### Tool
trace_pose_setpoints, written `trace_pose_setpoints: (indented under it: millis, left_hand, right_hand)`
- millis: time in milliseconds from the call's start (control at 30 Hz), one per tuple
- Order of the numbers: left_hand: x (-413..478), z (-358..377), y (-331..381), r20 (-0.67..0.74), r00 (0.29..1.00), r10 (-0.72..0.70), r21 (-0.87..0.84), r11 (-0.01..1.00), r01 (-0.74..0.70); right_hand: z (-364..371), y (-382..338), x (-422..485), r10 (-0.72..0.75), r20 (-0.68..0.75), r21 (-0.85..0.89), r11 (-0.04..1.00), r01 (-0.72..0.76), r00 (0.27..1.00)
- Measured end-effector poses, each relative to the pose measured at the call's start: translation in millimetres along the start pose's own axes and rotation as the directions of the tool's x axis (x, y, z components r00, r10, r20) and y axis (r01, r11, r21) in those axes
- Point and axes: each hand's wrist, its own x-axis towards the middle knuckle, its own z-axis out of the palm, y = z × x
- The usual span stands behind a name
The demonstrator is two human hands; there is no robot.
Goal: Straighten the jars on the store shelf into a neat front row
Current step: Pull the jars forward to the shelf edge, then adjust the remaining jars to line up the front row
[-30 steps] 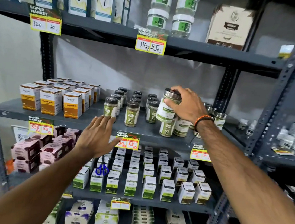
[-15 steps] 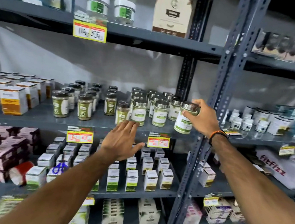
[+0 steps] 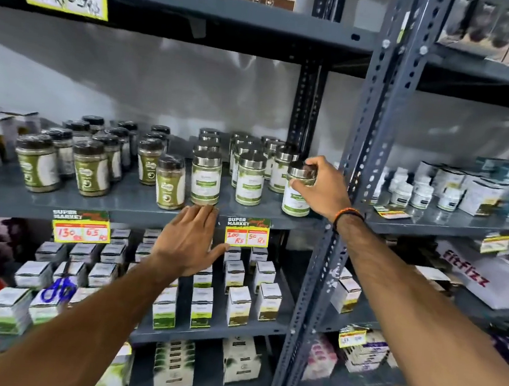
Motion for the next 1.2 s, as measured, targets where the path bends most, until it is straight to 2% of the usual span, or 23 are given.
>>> trace_pose_setpoints:
  millis: [233, 367, 467, 767, 1200]
  left_hand:
    - [-1, 5, -6, -0.014, 1.0, 0.026, 0.047, 0.999, -0.025]
    - [-3, 6, -6, -0.01, 0.999, 0.03, 0.05, 0.998, -0.03]
    - [-3, 8, -6, -0.003, 1.0, 0.026, 0.053, 0.998, -0.026]
    - [-3, 11, -7, -0.03, 0.999, 0.014, 0.057, 0.998, -0.013]
    - [-2, 17, -5, -0.049, 0.999, -0.015, 0.063, 0.998, 0.018]
  right_hand:
    - [22, 3, 2, 0.066, 0.004, 0.089, 0.994, -0.066, 0.998]
    - [24, 7, -20, 0.185, 0.041, 0.191, 0.963, -0.189, 0.982]
    - [36, 16, -34, 0.269, 0.076, 0.137, 0.951, -0.278, 0.96]
    - [55, 25, -9, 0.279, 0.119, 0.027, 0.958, -0.284, 0.953]
    - [62, 24, -6, 0.268, 0.126, 0.058, 0.959, -0.276, 0.955]
